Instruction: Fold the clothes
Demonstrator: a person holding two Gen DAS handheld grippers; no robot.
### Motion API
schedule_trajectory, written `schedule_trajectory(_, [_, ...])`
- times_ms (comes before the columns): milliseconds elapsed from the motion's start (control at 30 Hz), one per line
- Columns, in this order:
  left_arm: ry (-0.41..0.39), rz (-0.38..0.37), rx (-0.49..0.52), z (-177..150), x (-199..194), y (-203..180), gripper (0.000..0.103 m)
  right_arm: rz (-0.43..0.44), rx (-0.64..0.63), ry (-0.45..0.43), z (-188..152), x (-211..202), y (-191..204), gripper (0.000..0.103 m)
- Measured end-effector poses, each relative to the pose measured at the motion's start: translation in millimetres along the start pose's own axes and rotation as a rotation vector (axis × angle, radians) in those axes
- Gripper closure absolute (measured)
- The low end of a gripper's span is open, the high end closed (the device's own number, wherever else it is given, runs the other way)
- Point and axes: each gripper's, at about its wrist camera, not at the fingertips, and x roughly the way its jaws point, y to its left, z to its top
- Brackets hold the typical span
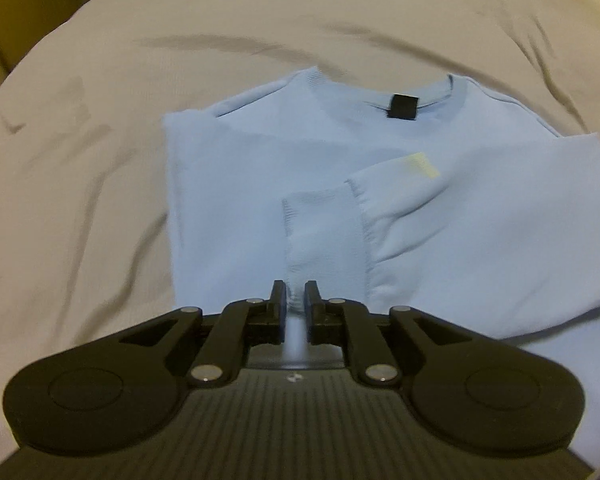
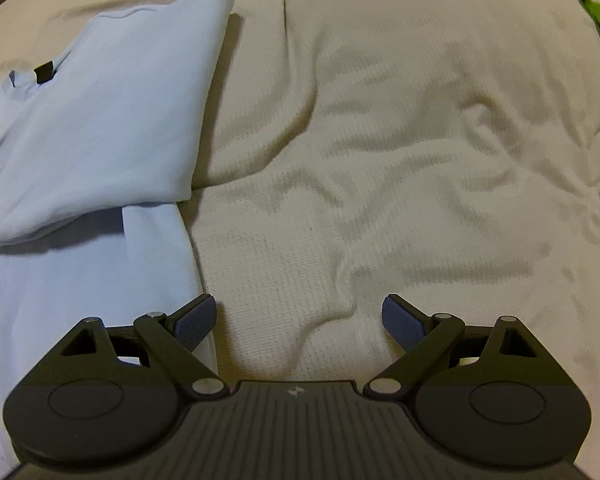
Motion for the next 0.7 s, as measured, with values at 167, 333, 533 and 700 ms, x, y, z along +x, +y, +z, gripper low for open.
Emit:
schedule_trajectory(167, [0.032, -0.130, -0.179, 0, -8, 25, 0.080, 0.028, 0.001, -0.023, 1, -4, 9, 0.011])
schedule_trajectory(333, [0.109, -0.219, -0.310, 14, 22, 34, 0.057, 0.051, 0.003, -0.031, 2, -6, 21, 0.011])
schedule_trajectory(533, [0.134, -0.270, -0.348, 32, 36, 30, 0.098, 0.129, -0.041, -0.108, 2, -16, 40, 0.044])
schedule_trajectory(700, [-0.099, -0.425, -0.378, 67, -42, 37, 0.101, 0.120, -0.089, -0.107, 1, -4, 57, 0.091])
